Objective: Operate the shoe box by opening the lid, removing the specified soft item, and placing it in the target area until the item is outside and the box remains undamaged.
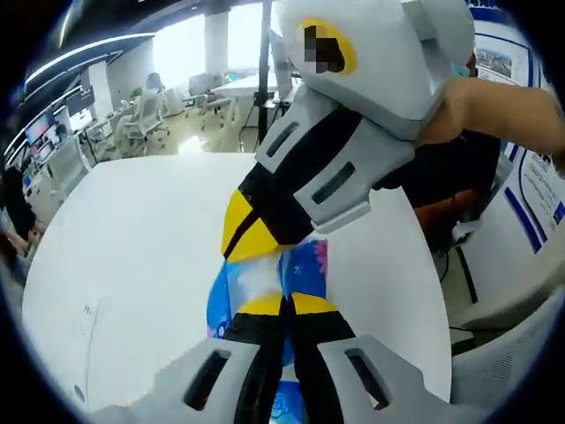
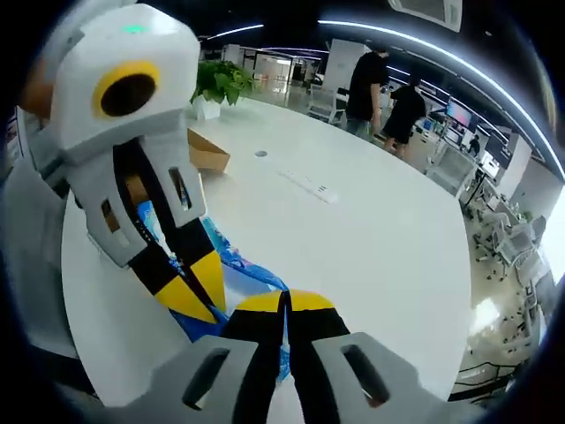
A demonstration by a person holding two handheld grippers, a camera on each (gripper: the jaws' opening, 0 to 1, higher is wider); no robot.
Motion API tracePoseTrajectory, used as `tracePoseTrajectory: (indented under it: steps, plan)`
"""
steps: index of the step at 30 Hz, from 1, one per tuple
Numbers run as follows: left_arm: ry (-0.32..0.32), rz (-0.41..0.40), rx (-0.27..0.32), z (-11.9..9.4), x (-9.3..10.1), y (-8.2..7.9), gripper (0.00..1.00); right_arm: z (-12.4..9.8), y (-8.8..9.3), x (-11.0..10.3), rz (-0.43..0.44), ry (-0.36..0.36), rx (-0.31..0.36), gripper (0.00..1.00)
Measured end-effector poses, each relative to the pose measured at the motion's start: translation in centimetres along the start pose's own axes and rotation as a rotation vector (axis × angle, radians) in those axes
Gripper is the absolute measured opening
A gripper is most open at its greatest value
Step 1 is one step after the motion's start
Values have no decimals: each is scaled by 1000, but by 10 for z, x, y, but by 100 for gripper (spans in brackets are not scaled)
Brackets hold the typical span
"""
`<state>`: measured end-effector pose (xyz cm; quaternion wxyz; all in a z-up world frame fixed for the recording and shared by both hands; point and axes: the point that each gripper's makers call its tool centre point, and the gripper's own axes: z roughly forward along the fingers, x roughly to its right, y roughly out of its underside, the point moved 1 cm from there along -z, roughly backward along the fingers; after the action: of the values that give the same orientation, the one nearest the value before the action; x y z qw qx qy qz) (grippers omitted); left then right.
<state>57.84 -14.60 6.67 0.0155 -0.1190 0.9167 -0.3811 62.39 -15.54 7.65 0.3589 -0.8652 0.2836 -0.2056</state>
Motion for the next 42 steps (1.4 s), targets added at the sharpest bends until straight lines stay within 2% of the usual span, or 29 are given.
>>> tracePoseTrajectory:
  steps: [7, 18, 20, 28, 32, 36, 42]
  plan:
    - [11, -19, -16, 16, -3, 11, 0, 10, 15, 5, -1, -12, -25, 0]
    - [24, -35, -42, 32, 3, 24, 0, 21, 30, -6, 7, -26, -53, 0]
    - [21, -12, -55, 34, 4, 28, 0, 21, 31, -8, 4, -29, -56, 0]
    - [20, -23, -57, 36, 5, 33, 0, 22, 35, -10, 8, -21, -58, 0]
    - [-9, -1, -56, 33, 5, 32, 0, 22, 35, -12, 3, -10, -57, 0]
    - [-18, 31, -61, 29, 7, 34, 3, 19, 35, -15, 3, -2, -63, 0]
    - [-33, 22, -48, 15, 6, 29, 10, 11, 29, -18, 41, 11, -42, 2]
